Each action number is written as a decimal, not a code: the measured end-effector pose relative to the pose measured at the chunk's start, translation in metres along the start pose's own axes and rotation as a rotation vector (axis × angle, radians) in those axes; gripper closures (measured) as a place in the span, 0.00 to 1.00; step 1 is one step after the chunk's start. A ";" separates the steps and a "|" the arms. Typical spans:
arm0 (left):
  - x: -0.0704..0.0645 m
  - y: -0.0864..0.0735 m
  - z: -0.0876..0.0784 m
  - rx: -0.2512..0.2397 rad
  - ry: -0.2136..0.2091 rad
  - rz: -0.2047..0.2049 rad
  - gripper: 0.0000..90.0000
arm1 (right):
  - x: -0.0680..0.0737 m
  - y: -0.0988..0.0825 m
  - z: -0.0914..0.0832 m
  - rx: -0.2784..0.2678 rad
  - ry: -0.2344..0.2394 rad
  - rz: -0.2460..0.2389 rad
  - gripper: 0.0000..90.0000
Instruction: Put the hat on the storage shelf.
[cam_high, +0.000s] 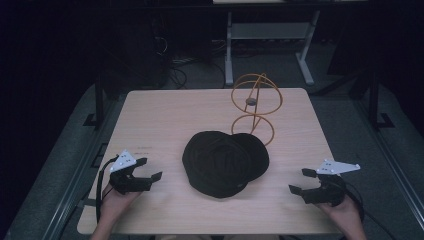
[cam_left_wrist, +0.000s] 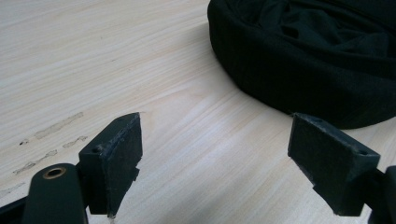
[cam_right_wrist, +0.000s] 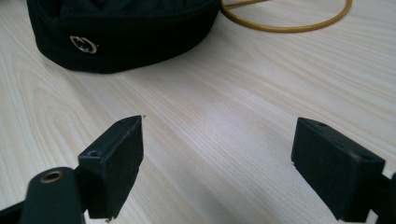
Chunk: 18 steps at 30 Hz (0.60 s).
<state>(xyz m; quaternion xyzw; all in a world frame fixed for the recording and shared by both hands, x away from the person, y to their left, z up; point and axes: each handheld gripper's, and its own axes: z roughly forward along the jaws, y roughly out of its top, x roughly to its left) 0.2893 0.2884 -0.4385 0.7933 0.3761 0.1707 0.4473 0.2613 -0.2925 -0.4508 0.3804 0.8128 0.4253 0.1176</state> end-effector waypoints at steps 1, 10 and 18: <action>0.001 0.000 0.000 0.002 0.001 0.006 0.19 | 0.000 0.000 0.001 0.005 0.003 0.003 0.18; 0.000 0.000 0.001 0.008 -0.007 0.014 0.19 | 0.006 0.004 0.003 0.017 0.030 0.000 0.17; -0.001 -0.002 -0.002 0.000 -0.001 0.005 0.19 | 0.027 0.023 0.005 -0.002 0.072 -0.057 0.16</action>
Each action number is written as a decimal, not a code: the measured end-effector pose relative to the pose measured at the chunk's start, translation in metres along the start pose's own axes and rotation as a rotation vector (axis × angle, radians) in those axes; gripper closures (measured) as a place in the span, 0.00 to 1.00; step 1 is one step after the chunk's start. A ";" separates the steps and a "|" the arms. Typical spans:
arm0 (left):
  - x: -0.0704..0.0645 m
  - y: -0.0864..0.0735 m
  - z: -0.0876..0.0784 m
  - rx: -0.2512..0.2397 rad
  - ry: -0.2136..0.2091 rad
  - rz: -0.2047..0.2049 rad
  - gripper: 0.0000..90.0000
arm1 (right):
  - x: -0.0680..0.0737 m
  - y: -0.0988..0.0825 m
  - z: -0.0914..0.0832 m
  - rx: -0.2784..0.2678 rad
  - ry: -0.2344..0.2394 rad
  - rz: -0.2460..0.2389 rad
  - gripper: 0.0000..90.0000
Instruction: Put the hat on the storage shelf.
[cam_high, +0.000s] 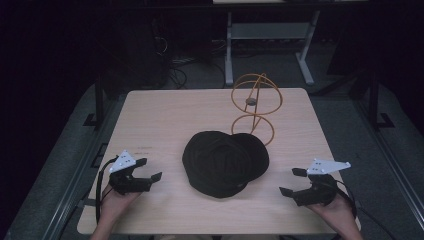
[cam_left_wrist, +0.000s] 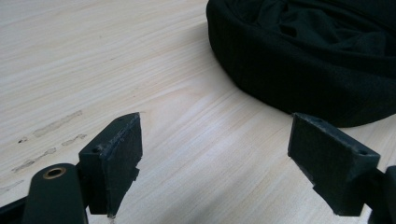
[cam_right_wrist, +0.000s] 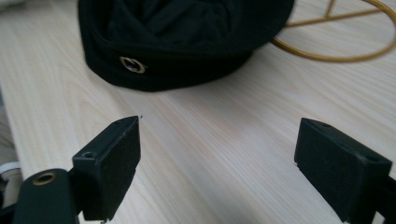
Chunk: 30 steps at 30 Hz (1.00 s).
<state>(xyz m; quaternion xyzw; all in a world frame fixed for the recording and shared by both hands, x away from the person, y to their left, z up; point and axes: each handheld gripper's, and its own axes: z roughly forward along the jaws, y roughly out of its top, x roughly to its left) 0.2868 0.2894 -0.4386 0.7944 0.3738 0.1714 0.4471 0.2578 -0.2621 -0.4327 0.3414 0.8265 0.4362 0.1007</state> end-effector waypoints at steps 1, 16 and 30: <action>0.000 0.000 -0.001 -0.002 0.003 0.004 0.19 | 0.000 0.000 0.000 0.000 0.000 0.000 0.16; 0.002 -0.001 -0.003 -0.017 0.006 -0.013 0.19 | 0.019 0.040 0.011 0.031 0.062 -0.094 0.17; 0.003 -0.002 -0.003 -0.011 -0.001 -0.026 0.19 | 0.039 0.080 0.029 0.063 0.121 -0.168 0.18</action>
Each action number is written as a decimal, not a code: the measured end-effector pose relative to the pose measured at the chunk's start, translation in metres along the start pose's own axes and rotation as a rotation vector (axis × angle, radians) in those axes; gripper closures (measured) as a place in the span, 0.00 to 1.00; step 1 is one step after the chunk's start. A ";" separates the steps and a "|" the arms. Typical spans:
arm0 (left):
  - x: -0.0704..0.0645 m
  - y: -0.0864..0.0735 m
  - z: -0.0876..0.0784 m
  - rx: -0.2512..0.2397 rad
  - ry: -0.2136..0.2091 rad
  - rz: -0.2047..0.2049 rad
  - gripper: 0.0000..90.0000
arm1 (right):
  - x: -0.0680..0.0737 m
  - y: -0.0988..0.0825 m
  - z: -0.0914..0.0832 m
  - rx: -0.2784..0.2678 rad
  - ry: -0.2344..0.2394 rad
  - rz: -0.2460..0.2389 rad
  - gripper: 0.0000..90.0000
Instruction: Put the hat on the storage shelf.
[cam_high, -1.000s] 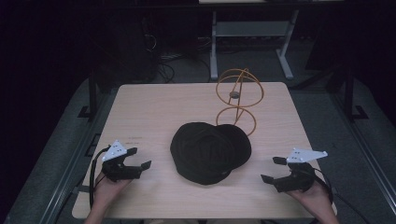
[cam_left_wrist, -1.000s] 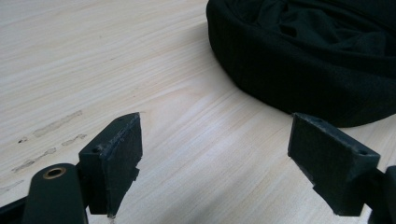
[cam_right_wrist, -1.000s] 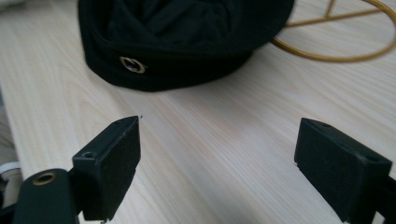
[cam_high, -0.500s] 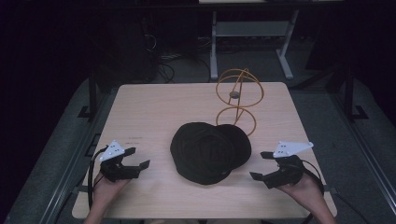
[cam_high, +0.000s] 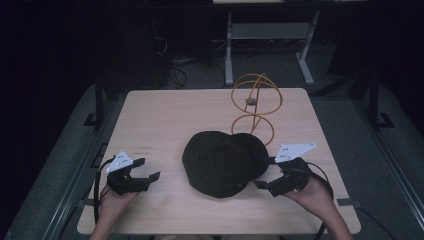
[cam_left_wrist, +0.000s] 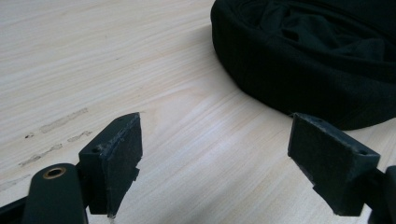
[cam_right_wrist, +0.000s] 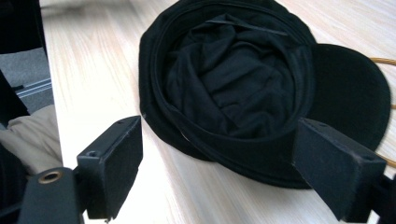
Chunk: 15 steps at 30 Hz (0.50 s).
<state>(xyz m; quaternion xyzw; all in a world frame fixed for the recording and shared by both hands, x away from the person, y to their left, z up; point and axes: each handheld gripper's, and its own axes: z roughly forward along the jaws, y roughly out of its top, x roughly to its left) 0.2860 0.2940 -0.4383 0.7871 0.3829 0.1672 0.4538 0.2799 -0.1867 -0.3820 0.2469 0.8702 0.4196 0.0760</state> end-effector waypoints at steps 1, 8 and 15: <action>0.000 0.000 0.000 0.002 0.001 0.000 0.19 | 0.001 0.001 0.001 0.004 0.003 -0.005 0.19; 0.000 0.000 0.000 0.000 0.000 -0.001 0.19 | 0.006 0.010 0.014 0.029 0.034 -0.019 0.21; 0.000 0.000 0.000 0.002 -0.001 0.006 0.19 | 0.013 0.021 0.028 0.040 0.066 -0.037 0.24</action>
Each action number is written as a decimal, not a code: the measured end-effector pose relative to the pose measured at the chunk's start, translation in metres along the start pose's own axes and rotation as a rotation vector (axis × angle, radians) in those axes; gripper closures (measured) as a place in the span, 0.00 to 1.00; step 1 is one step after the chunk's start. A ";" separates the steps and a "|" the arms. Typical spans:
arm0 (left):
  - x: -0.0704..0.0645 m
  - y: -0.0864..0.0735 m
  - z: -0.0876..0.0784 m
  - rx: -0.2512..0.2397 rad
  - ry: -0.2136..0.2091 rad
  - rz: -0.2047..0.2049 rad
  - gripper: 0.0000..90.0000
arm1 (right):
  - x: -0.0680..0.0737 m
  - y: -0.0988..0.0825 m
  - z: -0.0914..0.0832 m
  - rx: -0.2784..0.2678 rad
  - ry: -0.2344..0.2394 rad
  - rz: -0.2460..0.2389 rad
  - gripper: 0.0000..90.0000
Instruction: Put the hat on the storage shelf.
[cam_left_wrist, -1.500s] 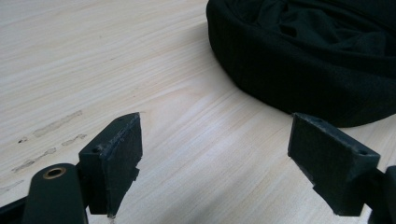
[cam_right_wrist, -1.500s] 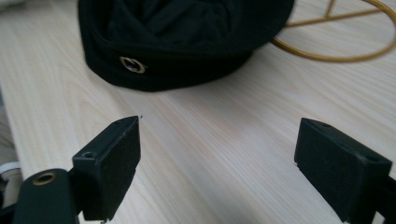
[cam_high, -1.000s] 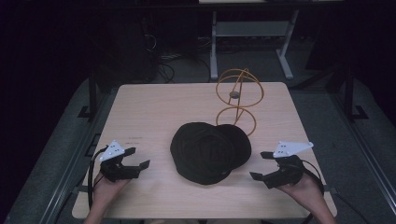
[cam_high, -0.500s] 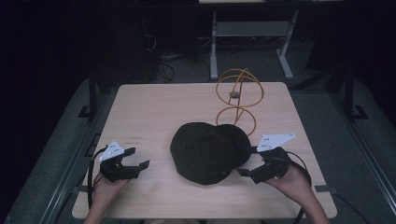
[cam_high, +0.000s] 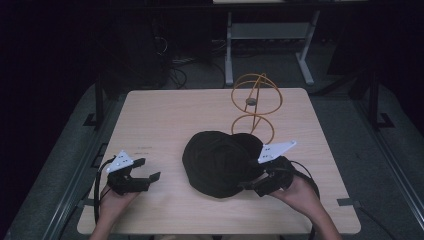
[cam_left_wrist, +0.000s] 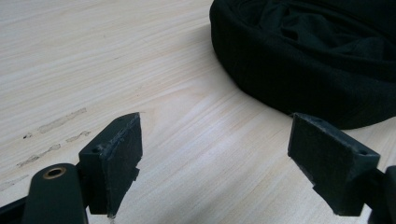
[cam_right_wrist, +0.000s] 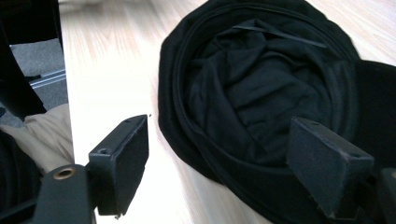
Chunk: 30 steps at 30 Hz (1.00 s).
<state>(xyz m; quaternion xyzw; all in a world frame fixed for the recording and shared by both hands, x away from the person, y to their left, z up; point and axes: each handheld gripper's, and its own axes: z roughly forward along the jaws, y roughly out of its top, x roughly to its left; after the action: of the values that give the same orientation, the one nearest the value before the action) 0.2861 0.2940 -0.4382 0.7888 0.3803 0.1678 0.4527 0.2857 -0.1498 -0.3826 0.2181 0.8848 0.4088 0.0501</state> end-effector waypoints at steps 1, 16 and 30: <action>0.000 0.000 0.000 -0.001 0.000 0.003 0.19 | 0.001 0.001 0.002 0.003 0.002 -0.004 0.24; 0.000 0.000 0.000 0.000 -0.002 0.007 0.19 | 0.011 0.026 0.041 0.065 0.041 -0.056 0.30; 0.000 0.000 0.000 -0.004 -0.005 0.000 0.19 | 0.021 0.043 0.081 0.152 0.064 -0.082 0.49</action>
<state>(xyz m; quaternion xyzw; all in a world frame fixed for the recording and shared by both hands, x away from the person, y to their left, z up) 0.2863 0.2940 -0.4382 0.7882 0.3789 0.1665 0.4555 0.3035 -0.0595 -0.4026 0.1715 0.9225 0.3450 0.0217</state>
